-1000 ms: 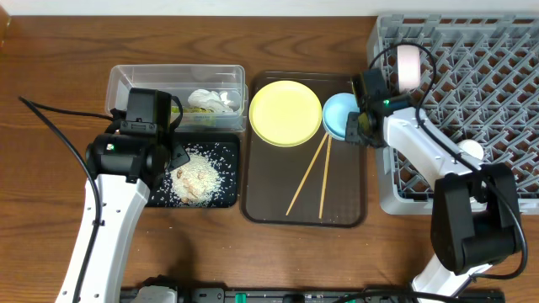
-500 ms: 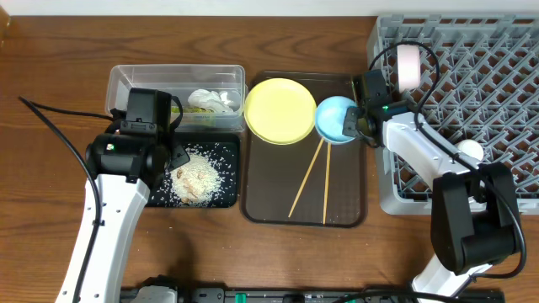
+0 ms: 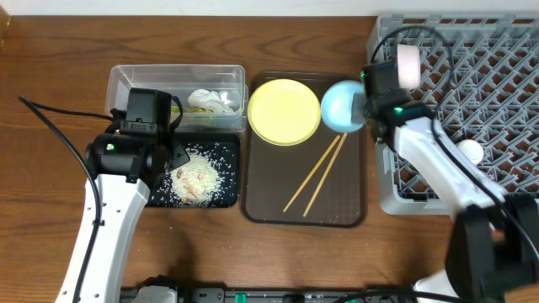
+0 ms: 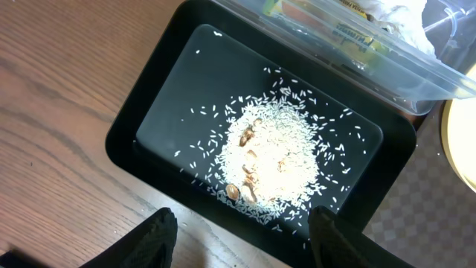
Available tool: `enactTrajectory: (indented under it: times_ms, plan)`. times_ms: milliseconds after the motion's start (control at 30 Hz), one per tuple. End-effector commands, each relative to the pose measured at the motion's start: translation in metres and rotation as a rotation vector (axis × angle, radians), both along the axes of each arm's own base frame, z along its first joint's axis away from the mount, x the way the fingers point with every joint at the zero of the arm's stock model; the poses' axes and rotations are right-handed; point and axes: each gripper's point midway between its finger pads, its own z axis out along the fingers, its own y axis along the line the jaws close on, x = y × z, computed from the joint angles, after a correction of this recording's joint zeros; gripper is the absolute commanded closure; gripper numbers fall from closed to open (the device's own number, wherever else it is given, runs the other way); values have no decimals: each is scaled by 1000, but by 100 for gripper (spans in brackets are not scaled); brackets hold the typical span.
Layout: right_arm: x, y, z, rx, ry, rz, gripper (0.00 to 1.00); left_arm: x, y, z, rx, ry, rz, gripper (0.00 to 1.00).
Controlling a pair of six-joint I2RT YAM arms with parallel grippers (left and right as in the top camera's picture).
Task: Sort waste into correct bins and load items into the dishwasher rack
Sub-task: 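Carry the light-blue bowl right and set it in the dish rack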
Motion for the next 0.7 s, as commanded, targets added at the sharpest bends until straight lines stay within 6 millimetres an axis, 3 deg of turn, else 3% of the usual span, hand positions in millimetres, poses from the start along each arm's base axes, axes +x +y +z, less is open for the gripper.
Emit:
enactTrajectory:
  times_ms: [0,167,400,533,667]
  plan:
    - [12,-26,64,-186,-159,73,99,0,2,0,-1,2,14,40]
    - [27,-70,109,-441,-272,83,99,0,1,0,-1,2,13,39]
    - [39,-142,152,-834,-288,39,99,1,1,0,-1,1,14,39]
    - [45,-169,156,-993,-240,62,99,0,1,0,-1,1,14,40]
    - [54,-197,148,-1036,-230,12,99,1,1,0,-1,0,14,40]
